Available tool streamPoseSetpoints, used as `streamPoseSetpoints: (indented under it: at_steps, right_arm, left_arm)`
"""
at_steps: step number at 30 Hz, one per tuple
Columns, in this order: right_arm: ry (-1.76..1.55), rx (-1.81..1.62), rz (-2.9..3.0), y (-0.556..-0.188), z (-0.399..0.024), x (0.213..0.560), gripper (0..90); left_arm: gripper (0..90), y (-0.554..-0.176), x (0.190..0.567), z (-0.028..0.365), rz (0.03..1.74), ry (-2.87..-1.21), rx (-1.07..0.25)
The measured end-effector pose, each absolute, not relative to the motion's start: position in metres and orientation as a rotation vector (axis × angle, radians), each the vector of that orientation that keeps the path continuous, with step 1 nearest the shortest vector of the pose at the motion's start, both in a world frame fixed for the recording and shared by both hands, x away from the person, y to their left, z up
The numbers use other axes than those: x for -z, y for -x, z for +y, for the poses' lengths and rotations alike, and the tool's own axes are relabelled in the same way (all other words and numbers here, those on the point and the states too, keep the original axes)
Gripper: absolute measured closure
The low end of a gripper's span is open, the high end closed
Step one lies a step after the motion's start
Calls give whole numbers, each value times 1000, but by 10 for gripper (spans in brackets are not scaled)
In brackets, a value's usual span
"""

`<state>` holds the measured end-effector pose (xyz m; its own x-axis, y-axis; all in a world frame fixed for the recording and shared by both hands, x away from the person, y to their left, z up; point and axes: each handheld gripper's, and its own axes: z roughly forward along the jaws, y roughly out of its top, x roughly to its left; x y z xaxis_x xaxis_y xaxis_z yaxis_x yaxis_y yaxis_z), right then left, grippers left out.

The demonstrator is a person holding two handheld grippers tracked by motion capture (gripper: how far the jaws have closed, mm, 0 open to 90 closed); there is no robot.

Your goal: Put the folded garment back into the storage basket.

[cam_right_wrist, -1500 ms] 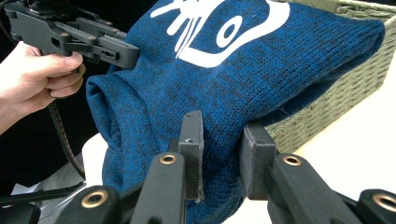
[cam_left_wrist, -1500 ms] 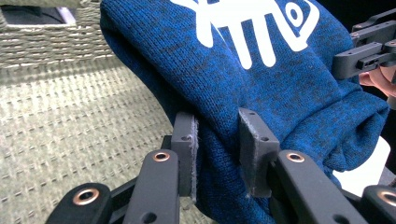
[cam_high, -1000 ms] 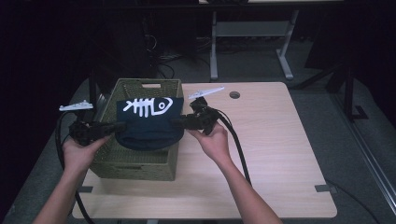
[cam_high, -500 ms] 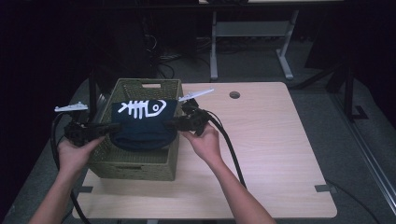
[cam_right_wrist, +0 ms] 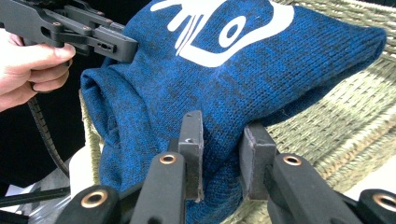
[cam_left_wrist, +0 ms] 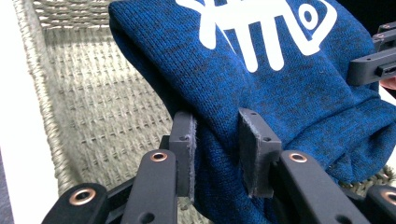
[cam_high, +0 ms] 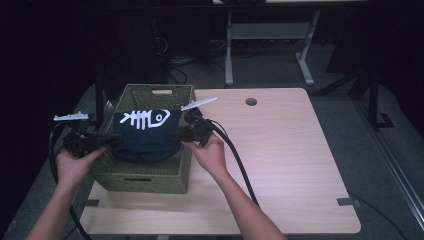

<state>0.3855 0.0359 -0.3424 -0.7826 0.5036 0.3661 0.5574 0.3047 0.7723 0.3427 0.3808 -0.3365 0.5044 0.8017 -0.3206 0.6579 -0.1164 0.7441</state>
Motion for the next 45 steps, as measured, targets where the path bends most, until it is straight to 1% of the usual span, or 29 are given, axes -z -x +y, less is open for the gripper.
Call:
streamPoseSetpoints:
  at_steps: [22, 45]
  right_arm:
    - [1035, 1434, -2534, -391, 57, 354, 729]
    - [1034, 1400, -2565, -393, 60, 356, 723]
  left_arm:
    - [682, -346, 345, 390, 1264, -1849, -211]
    - [668, -349, 347, 389, 1273, -1863, -209]
